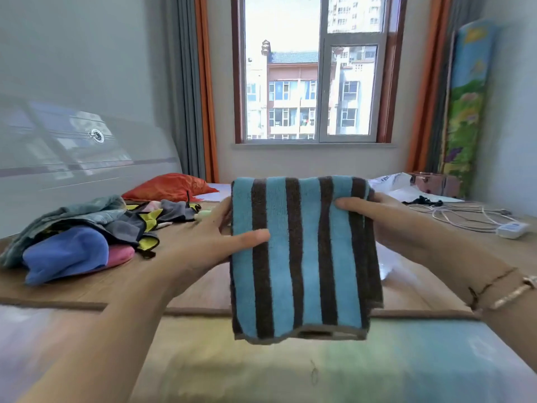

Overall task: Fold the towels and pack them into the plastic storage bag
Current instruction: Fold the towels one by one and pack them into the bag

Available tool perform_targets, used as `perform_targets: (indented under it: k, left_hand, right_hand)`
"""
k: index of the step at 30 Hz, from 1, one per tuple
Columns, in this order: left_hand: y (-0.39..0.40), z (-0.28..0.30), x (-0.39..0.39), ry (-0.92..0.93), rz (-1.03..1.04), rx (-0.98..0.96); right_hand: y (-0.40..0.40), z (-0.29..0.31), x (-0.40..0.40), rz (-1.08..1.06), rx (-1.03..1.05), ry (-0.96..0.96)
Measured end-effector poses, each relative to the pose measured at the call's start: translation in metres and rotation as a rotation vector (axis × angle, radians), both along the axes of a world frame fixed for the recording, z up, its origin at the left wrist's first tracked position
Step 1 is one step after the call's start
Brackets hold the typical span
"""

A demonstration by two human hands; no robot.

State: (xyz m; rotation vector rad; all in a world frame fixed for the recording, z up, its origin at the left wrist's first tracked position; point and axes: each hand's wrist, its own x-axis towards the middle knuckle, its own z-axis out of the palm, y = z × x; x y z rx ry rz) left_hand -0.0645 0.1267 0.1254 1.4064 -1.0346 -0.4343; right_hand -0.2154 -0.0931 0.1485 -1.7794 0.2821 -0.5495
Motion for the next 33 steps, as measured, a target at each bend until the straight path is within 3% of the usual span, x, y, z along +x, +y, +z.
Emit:
perform_targets:
  k: [3,8,11,15,18,25,28,29,31,33]
  left_hand:
    - [-0.036,-0.016,-0.017,-0.082,0.041,0.052]
    - [-0.088,-0.047,-0.025,-0.080,0.171,-0.035]
    - [-0.101,-0.065,-0.006,-0.344,0.329,-0.005]
    - [-0.112,-0.075,0.027,-0.864,0.793,0.112]
    - [-0.120,-0.079,0.054,-1.031,0.761,0.233]
    - [-0.141,-0.070,0.083,-0.861,0.597,0.132]
    - [-0.148,-0.066,0.084,-0.856,0.579,0.106]
    - [-0.149,-0.065,0.084,-0.866,0.588,0.096]
    - [-0.152,-0.065,0.086,-0.870,0.601,0.074]
    - [-0.154,-0.063,0.087,-0.872,0.611,0.073]
  right_hand:
    - [-0.016,-0.014,-0.011,-0.098,0.316,-0.009]
    - [-0.040,-0.057,-0.020,-0.085,0.357,0.103]
    - [-0.058,-0.079,-0.010,-0.122,0.410,0.056]
    - [-0.089,-0.099,0.026,-0.209,0.499,-0.003]
    - [-0.105,-0.111,0.059,-0.193,0.524,0.034]
    - [-0.128,-0.098,0.120,-0.097,0.441,0.118]
    - [-0.134,-0.101,0.140,-0.137,0.248,-0.053]
    - [-0.133,-0.099,0.147,-0.145,0.287,-0.158]
    - [-0.130,-0.092,0.166,-0.117,0.593,-0.354]
    - [-0.133,-0.090,0.186,-0.147,0.770,-0.361]
